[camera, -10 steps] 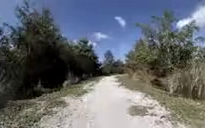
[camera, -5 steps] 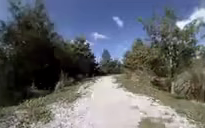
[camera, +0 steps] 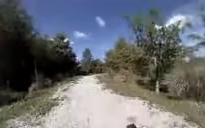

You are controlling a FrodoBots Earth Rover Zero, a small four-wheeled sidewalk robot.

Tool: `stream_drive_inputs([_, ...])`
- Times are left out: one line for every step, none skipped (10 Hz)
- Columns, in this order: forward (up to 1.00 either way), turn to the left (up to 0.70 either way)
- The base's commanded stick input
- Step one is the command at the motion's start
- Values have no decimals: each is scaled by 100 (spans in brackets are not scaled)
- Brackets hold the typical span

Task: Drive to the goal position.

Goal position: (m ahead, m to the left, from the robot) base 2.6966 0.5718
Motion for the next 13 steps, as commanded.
stream_drive_inputs([85,0])
stream_drive_inputs([85,0])
stream_drive_inputs([85,0])
stream_drive_inputs([85,0])
stream_drive_inputs([85,0])
stream_drive_inputs([85,0])
stream_drive_inputs([85,0])
stream_drive_inputs([85,9])
stream_drive_inputs([85,34])
stream_drive_inputs([85,34])
stream_drive_inputs([85,14])
stream_drive_inputs([85,0])
stream_drive_inputs([85,0])
